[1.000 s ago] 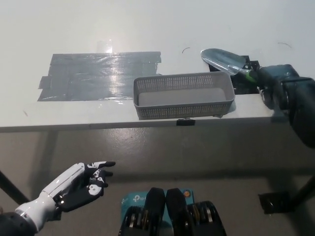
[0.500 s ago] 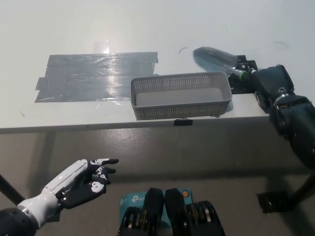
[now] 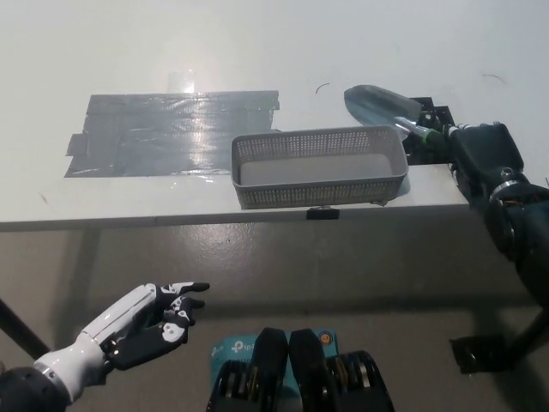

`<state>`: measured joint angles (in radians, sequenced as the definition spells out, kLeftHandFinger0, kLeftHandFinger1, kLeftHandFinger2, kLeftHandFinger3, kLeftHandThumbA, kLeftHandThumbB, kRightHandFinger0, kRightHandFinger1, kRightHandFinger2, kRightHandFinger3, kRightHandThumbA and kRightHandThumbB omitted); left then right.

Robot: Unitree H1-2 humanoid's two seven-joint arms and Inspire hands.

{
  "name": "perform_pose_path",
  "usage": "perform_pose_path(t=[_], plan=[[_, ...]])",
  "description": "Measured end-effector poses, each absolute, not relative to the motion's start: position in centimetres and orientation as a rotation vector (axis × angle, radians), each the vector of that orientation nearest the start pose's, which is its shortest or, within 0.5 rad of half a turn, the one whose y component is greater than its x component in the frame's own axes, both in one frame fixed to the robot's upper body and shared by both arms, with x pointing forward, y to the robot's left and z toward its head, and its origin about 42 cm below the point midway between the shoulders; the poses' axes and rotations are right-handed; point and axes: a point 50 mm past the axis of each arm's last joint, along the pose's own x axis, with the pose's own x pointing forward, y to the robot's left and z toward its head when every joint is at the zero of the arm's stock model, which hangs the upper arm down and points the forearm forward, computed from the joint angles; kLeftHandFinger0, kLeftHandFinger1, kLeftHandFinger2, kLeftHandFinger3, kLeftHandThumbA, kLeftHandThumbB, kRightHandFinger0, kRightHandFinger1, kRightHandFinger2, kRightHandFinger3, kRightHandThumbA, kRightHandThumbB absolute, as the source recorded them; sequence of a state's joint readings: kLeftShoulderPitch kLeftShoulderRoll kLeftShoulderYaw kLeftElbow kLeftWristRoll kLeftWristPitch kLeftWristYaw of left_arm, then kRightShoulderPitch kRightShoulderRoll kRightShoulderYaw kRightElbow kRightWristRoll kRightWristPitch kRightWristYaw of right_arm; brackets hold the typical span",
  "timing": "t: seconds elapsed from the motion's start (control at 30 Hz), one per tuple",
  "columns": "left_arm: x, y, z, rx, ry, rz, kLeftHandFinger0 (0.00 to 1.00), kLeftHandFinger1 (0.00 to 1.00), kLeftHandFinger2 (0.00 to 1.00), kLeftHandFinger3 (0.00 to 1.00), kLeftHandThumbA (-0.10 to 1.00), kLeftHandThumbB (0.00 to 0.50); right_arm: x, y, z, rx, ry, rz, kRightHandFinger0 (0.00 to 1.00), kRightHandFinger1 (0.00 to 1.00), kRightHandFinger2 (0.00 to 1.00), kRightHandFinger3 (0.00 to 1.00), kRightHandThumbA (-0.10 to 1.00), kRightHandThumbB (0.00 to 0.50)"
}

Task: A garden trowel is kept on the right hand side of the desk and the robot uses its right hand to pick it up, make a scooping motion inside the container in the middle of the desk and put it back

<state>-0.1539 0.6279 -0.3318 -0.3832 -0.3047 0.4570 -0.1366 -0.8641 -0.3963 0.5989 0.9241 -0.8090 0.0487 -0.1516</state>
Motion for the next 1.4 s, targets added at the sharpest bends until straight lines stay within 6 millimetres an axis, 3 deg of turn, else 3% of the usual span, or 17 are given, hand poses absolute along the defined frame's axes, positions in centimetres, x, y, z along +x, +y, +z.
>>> perform_pose_path(t=[0.17, 0.27, 0.33, 0.4, 0.47, 0.67, 0.77, 0.83, 0.9, 0.93, 1.13, 1.17, 1.2, 1.23, 1.3, 1.33, 1.4], plan=[[28.7, 27.1, 19.6, 0.374, 0.149, -0.542, 0.80, 0.86, 0.90, 1.00, 1.00, 0.204, 51.9, -26.9, 18.7, -1.561, -0.054, 0.160, 0.00, 0.01, 0.07, 0.34, -0.10, 0.000], [28.3, 27.2, 19.1, 0.369, 0.164, -0.543, 0.80, 0.86, 0.90, 1.00, 1.00, 0.207, 51.8, -27.4, 18.9, -1.519, -0.037, 0.143, 0.06, 0.15, 0.22, 0.62, -0.10, 0.000], [28.2, 27.2, 19.1, 0.369, 0.167, -0.545, 0.80, 0.86, 0.90, 1.00, 1.00, 0.217, 51.8, -27.6, 19.1, -1.499, -0.021, 0.136, 0.00, 0.10, 0.22, 0.75, -0.10, 0.000], [28.1, 27.1, 19.1, 0.368, 0.166, -0.548, 0.80, 0.86, 0.90, 1.00, 1.00, 0.220, 51.8, -27.8, 19.4, -1.478, -0.002, 0.128, 0.00, 0.08, 0.18, 0.70, -0.06, 0.000], [28.0, 27.1, 19.1, 0.367, 0.165, -0.549, 0.81, 0.86, 0.90, 1.00, 1.00, 0.217, 51.9, -27.9, 19.8, -1.458, 0.008, 0.109, 0.00, 0.00, 0.02, 0.43, -0.10, 0.000], [27.7, 27.2, 18.8, 0.364, 0.175, -0.550, 0.80, 0.86, 0.90, 1.00, 1.00, 0.226, 52.1, -28.6, 20.1, -1.379, 0.102, 0.028, 0.00, 0.00, 0.01, 0.23, -0.07, 0.000], [27.6, 27.2, 18.8, 0.362, 0.177, -0.550, 0.80, 0.87, 0.90, 1.00, 1.00, 0.237, 52.4, -28.4, 20.2, -1.363, 0.144, -0.005, 0.00, 0.04, 0.07, 0.25, 0.03, 0.000], [27.6, 27.2, 18.8, 0.362, 0.177, -0.550, 0.82, 0.87, 0.90, 1.00, 1.00, 0.239, 52.8, -28.3, 20.5, -1.360, 0.180, -0.024, 0.00, 0.08, 0.15, 0.45, 0.06, 0.000], [27.6, 27.2, 18.8, 0.361, 0.177, -0.550, 0.82, 0.86, 0.90, 1.00, 1.00, 0.243, 53.2, -28.2, 21.0, -1.357, 0.209, -0.042, 0.00, 0.06, 0.13, 0.43, 0.02, 0.000], [27.6, 27.2, 18.8, 0.361, 0.177, -0.549, 0.80, 0.85, 0.89, 1.00, 1.00, 0.234, 53.4, -28.2, 21.3, -1.355, 0.218, -0.053, 0.00, 0.04, 0.11, 0.30, -0.05, 0.000], [27.6, 27.3, 18.8, 0.361, 0.176, -0.548, 0.80, 0.87, 0.90, 1.00, 1.00, 0.251, 54.6, -28.1, 24.0, -1.354, 0.210, -0.101, 0.00, 0.03, 0.15, 0.24, -0.10, 0.000], [27.6, 27.3, 18.8, 0.361, 0.176, -0.548, 0.81, 0.87, 0.90, 1.00, 1.00, 0.255, 54.7, -28.2, 24.3, -1.355, 0.205, -0.105, 0.00, 0.00, 0.13, 0.13, -0.10, 0.000], [27.6, 27.3, 18.9, 0.362, 0.176, -0.548, 0.82, 0.87, 0.90, 1.00, 1.00, 0.257, 54.7, -28.3, 24.5, -1.355, 0.201, -0.109, 0.00, 0.02, 0.21, 0.17, -0.10, 0.000], [27.6, 27.3, 18.9, 0.362, 0.176, -0.548, 0.82, 0.87, 0.90, 1.00, 1.00, 0.252, 54.7, -28.5, 24.9, -1.354, 0.190, -0.116, 0.00, 0.08, 0.36, 0.36, -0.10, 0.000], [27.6, 27.3, 18.9, 0.363, 0.175, -0.548, 0.83, 0.88, 0.91, 1.00, 1.00, 0.252, 54.7, -29.0, 25.7, -1.359, 0.175, -0.124, 0.00, 0.09, 0.38, 0.41, -0.10, 0.000], [27.7, 27.3, 18.9, 0.364, 0.174, -0.547, 0.83, 0.88, 0.91, 1.00, 1.00, 0.247, 54.6, -29.2, 26.0, -1.362, 0.169, -0.129, 0.02, 0.16, 0.47, 0.58, -0.01, 0.000], [27.7, 27.3, 18.9, 0.364, 0.173, -0.549, 0.84, 0.88, 0.92, 1.00, 1.00, 0.235, 54.6, -30.1, 27.0, -1.371, 0.154, -0.143, 0.00, 0.02, 0.32, 0.89, 0.03, 0.000]])
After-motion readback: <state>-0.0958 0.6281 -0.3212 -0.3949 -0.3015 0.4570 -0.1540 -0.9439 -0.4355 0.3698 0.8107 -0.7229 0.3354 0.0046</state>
